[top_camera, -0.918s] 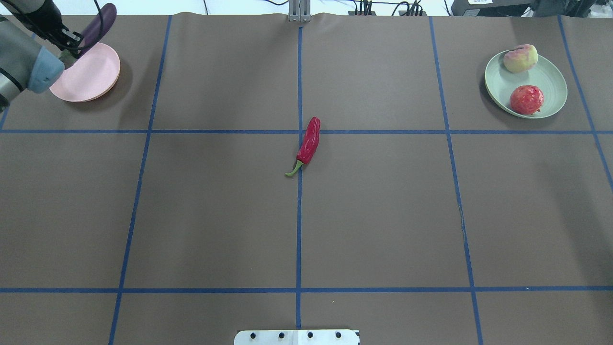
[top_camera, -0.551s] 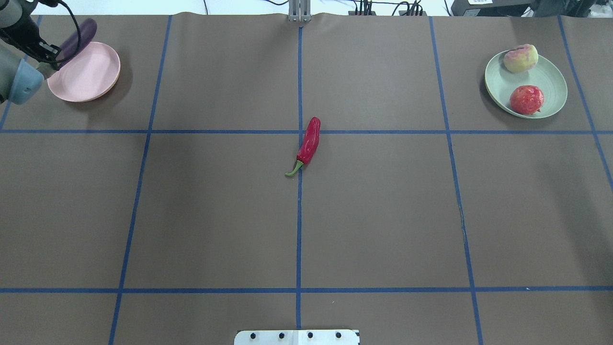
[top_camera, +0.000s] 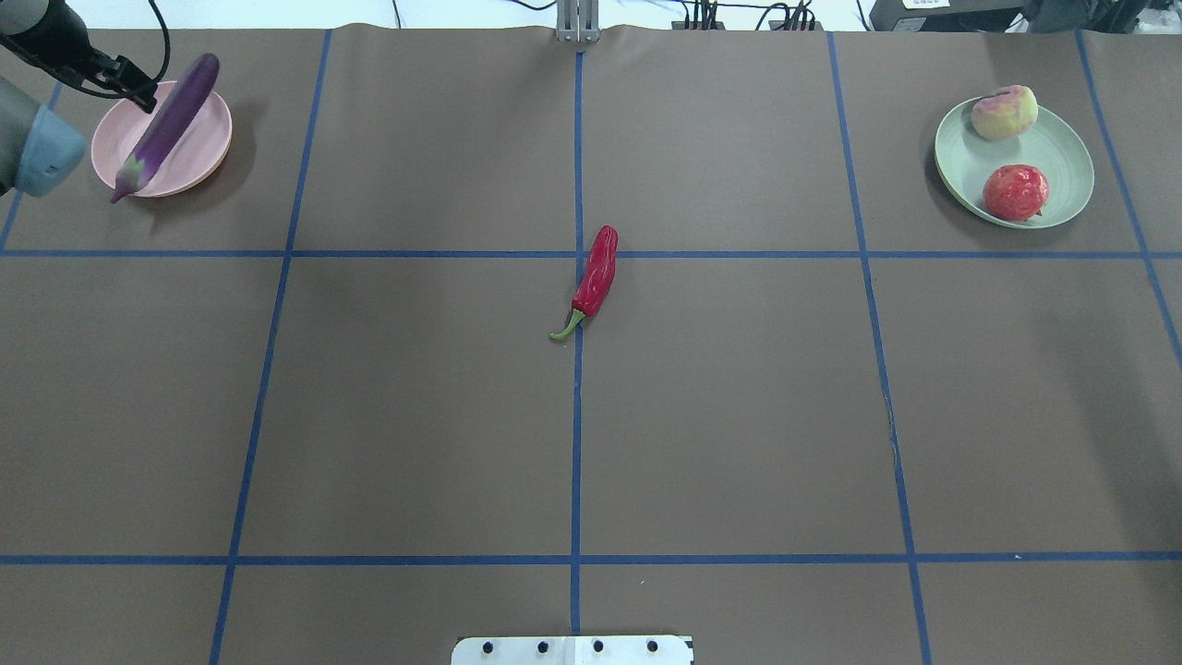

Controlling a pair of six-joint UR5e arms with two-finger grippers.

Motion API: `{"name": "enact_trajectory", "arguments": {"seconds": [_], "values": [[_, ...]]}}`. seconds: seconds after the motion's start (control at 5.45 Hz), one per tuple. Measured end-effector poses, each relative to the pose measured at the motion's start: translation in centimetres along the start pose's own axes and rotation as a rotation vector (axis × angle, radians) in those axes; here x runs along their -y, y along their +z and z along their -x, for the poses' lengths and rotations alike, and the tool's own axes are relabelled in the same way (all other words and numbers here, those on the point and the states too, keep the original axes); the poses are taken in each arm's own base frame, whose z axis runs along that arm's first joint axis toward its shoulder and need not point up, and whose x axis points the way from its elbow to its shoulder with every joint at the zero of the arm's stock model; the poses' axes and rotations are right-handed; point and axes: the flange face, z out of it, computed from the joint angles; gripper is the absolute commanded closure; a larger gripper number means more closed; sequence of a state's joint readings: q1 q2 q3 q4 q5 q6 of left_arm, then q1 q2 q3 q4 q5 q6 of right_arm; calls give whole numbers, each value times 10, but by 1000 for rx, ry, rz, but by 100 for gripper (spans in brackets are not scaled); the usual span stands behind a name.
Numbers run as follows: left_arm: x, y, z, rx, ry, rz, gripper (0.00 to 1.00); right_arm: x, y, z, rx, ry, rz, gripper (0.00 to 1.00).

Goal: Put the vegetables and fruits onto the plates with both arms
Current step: 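Carry the eggplant with the left gripper onto the pink plate and release, then move the left gripper to the red chili pepper and grasp it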

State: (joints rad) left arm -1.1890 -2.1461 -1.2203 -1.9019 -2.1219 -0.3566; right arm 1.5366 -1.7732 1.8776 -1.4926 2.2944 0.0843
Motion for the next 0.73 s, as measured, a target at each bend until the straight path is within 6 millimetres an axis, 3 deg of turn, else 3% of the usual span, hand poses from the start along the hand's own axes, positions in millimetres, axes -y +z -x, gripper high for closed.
{"name": "enact_trajectory", "arguments": {"seconds": [0.18, 0.37, 0.55, 0.73], "values": [[17, -6, -90, -76, -65, -4, 0, 0, 0, 0, 1, 0, 0, 0], [28, 2, -211, -154, -122, 29, 0, 0, 0, 0, 3, 0, 0, 0], [29, 8, -323, -203, -187, 67, 0, 0, 0, 1, 5, 1, 1, 0], [18, 15, -414, -212, -228, 83, 0, 0, 0, 1, 5, 1, 1, 0]]}}
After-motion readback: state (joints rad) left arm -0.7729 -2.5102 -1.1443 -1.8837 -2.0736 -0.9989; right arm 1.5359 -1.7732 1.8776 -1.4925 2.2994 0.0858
